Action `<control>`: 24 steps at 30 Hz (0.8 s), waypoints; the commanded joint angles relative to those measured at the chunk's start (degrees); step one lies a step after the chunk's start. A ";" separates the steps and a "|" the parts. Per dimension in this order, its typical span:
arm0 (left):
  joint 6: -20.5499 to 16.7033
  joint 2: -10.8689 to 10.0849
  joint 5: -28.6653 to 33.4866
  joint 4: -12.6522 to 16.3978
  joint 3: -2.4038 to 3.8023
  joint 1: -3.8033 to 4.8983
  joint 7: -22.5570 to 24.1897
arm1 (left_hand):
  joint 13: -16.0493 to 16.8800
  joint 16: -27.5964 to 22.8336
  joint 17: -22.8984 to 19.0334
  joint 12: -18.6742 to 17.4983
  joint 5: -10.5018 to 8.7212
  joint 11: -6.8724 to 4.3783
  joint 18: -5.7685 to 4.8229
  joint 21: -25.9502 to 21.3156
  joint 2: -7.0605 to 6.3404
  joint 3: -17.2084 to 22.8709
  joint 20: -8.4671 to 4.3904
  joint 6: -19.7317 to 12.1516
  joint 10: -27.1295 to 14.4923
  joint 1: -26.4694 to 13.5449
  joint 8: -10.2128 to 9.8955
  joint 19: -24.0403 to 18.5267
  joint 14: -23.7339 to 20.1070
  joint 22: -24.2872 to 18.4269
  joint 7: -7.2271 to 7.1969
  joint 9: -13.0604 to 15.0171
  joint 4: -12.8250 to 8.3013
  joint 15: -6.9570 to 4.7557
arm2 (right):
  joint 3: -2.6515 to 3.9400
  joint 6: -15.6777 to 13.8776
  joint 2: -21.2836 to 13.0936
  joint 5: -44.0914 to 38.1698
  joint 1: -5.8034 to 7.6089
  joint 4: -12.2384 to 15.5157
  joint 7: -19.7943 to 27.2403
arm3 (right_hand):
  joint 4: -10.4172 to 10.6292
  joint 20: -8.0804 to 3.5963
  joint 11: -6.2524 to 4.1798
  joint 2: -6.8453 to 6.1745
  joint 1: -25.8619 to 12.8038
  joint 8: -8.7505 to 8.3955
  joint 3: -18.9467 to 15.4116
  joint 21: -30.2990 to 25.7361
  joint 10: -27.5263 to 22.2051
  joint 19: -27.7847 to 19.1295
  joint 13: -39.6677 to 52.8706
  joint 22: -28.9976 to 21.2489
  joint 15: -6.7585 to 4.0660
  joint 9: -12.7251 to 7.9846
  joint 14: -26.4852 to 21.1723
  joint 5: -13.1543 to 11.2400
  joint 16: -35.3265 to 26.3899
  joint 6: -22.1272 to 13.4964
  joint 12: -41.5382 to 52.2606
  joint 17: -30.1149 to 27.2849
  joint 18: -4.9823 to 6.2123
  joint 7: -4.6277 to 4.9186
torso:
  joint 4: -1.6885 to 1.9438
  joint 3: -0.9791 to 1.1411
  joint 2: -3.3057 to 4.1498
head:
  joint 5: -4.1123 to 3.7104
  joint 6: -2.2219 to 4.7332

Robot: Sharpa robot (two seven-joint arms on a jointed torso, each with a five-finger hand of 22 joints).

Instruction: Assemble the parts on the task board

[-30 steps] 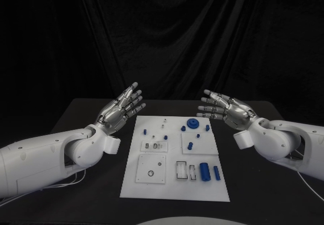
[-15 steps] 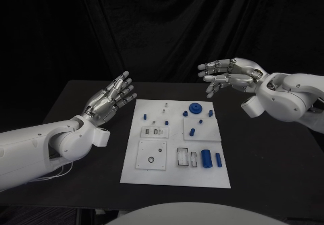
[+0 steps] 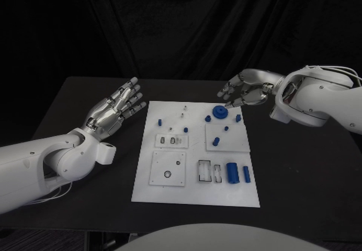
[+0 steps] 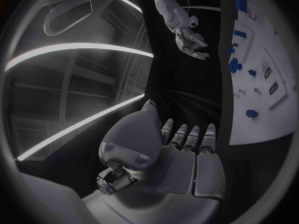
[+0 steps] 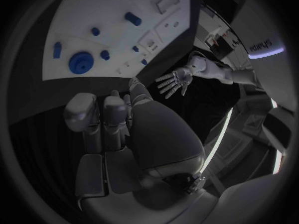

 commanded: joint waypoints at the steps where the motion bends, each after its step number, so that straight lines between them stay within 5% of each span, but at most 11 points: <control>1: -3.50 -0.27 -4.80 0.25 0.13 0.15 12.19 | 0.11 0.21 0.08 0.19 0.28 -0.09 0.56 0.30 -0.13 -0.26 0.02 0.54 0.50 0.57 0.33 0.26 0.40 0.12 0.18 0.07 -0.02 -0.17 | 0.04 -4.84 0.52 -21.40 0.12 0.27 -6.45 | 0.41 -0.09 -0.09 -1.03 -0.17 -0.45 1.12 2.60 1.56 0.81 0.08 3.88 -0.12 0.09 0.93 0.26 1.99 0.61 -1.25 3.42 -1.19 -0.21 | 0.54 -0.62 1.79 | -0.09 0.87; 2: -4.13 -0.38 -5.81 0.22 0.16 0.15 12.49 | 0.52 0.35 0.16 1.21 0.57 -0.09 0.66 0.71 -0.62 -0.50 -0.83 2.86 2.90 1.18 0.72 0.82 0.83 0.28 0.76 0.32 -0.08 -1.29 | 0.04 -5.00 0.92 -23.96 0.11 0.19 -7.15 | 0.50 -0.09 -0.13 -1.27 -0.29 -0.48 1.25 2.81 1.67 0.84 0.07 4.18 -0.13 0.11 0.96 0.21 2.06 0.75 -1.54 3.53 -1.21 -0.40 | 0.79 -0.85 2.27 | -0.47 1.44; 12: -5.45 -0.83 -7.89 0.44 0.23 0.14 13.13 | 0.49 0.29 0.13 1.30 1.17 0.20 0.59 0.69 -0.43 -0.47 -0.91 3.37 3.03 1.62 0.66 0.78 0.78 0.24 1.21 0.32 -0.03 -1.34 | 0.04 -5.35 2.56 -29.27 -0.26 -0.23 -8.19 | 0.77 -0.12 -0.20 -1.99 -0.63 -0.66 1.97 3.79 1.59 1.09 0.06 5.77 -0.17 0.18 1.07 -0.12 2.42 1.20 -2.83 4.22 -1.43 -0.60 | 1.83 -1.81 4.16 | -2.17 3.12; 16: -5.58 -0.91 -8.02 0.60 0.24 0.14 13.17 | 0.50 0.26 0.12 1.33 1.57 0.34 0.57 0.67 -0.30 -0.38 -0.91 3.58 3.10 1.80 0.65 0.74 0.75 0.21 1.37 0.33 -0.05 -1.34 | 0.04 -5.74 2.78 -29.62 -0.62 -0.34 -7.95 | 1.10 -0.11 -0.20 -2.37 -1.13 -0.90 2.39 4.08 2.47 1.04 0.16 6.21 -0.17 0.18 1.07 -0.41 2.50 1.31 -3.14 4.34 -1.46 -0.69 | 1.88 -1.85 4.56 | -2.42 3.56; 23: -6.18 -1.06 -8.12 1.35 0.27 0.14 13.50 | 0.51 0.21 0.10 1.42 2.70 0.77 0.55 0.64 -0.21 -0.19 -0.84 3.97 3.21 2.42 0.60 0.69 0.71 0.18 1.71 0.34 -0.05 -1.25 | 0.04 -5.61 2.72 -29.86 -1.32 -0.18 -7.26 | 2.97 0.05 0.05 -4.29 -3.66 -1.69 3.76 4.44 4.25 0.73 0.24 6.90 0.02 0.22 0.77 -4.98 1.88 1.47 -4.38 3.36 -1.46 -0.61 | 2.07 -1.79 4.57 | -2.42 2.52; 24: -6.29 -1.08 -8.12 1.45 0.28 0.14 13.59 | 0.50 0.03 0.00 1.41 2.97 0.97 0.60 0.51 -0.19 -0.13 -1.08 4.05 3.15 2.69 0.57 0.50 0.28 0.10 1.84 0.34 -0.02 -1.93 | 0.04 -5.44 2.66 -29.87 -1.40 -0.11 -7.24 | 3.03 0.07 0.09 -4.39 -3.75 -1.74 3.83 4.44 4.34 0.72 0.24 6.92 0.04 0.21 0.75 -5.04 1.82 1.43 -4.41 3.25 -1.47 -0.60 | 2.07 -1.77 4.58 | -2.41 2.44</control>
